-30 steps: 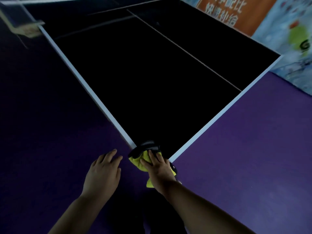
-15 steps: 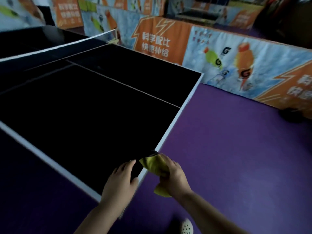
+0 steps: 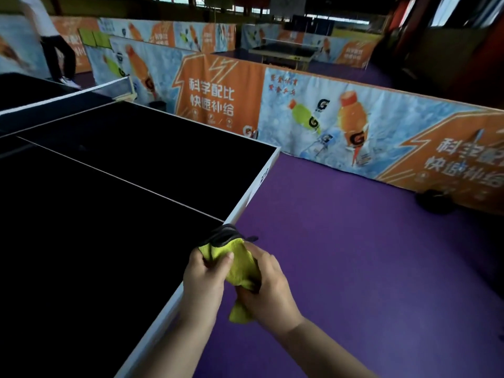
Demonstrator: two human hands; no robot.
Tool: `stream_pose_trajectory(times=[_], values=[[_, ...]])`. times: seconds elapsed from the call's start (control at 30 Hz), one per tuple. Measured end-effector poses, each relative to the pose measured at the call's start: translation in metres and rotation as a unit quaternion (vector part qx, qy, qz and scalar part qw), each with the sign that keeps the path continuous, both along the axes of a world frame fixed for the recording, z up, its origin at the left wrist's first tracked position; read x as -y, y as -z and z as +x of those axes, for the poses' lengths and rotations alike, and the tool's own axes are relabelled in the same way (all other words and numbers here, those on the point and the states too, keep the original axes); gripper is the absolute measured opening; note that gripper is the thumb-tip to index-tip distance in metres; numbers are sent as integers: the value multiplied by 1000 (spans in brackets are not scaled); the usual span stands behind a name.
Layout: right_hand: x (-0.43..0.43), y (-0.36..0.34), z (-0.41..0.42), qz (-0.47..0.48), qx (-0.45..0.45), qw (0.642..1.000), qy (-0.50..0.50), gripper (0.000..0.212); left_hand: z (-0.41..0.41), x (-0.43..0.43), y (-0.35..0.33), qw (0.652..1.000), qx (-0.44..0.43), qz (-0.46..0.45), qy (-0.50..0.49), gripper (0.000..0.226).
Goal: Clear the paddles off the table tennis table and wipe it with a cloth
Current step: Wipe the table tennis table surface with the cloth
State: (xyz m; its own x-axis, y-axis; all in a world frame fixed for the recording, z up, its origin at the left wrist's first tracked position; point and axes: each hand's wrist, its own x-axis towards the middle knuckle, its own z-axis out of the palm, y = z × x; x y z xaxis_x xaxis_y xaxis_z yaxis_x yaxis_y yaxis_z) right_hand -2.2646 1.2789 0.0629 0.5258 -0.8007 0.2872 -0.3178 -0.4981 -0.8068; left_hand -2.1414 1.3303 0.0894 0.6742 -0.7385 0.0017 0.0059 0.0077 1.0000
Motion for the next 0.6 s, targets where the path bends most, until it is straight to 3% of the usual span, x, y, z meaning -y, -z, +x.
stream_pose_trajectory(times=[0.07,0.2,0.47,0.6], values=[[36,0,-12,-12,-19,999,-23,80,-10,33,-6,1000,1,-8,-9,29],[111,9,-22,-53,-33,998,-30,92,-11,98,-8,999,43,4,8,21],[289,6,15,-106,-63,992,-3,89,31,267,16,970,213,77,90,26],[390,-6,39,-94,-106,989,-51,89,57,367,18,942,286,93,149,49]])
